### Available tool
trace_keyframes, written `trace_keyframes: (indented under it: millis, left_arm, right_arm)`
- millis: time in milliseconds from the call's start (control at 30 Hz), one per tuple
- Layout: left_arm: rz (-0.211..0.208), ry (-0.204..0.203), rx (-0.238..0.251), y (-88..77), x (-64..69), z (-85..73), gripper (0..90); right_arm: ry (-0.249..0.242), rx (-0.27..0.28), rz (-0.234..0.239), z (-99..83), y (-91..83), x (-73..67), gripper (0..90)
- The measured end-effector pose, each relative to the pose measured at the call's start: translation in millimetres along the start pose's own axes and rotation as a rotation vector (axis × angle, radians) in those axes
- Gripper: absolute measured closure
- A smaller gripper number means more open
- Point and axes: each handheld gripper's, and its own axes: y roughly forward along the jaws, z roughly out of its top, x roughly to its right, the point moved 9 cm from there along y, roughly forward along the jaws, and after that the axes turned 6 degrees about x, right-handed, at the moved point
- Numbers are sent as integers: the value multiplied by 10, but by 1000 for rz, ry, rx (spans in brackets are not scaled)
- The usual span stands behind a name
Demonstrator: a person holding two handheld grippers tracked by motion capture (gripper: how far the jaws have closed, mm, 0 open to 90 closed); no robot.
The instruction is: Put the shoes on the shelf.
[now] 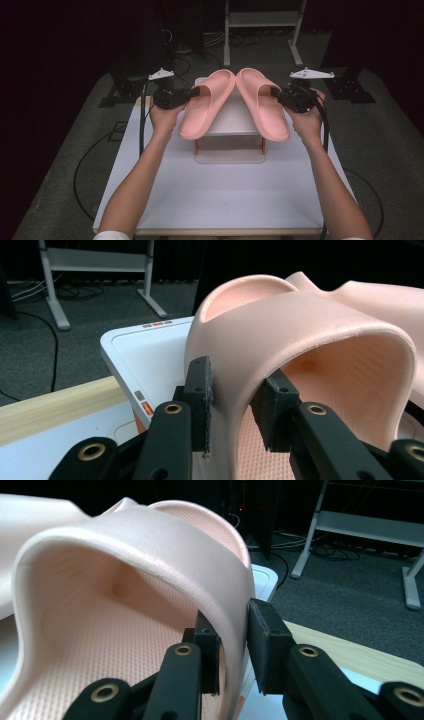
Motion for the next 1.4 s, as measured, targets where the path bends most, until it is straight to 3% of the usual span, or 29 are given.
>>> trace_keyframes:
  millis: [1100, 1400]
  left_arm:
    - [38, -53, 12, 129, -69, 9, 635]
    - [29, -63, 8, 186, -40, 2, 624]
  right_arm:
    - [15, -27, -32, 2, 287, -51, 705]
    - [32, -42, -45, 9, 373, -75, 694]
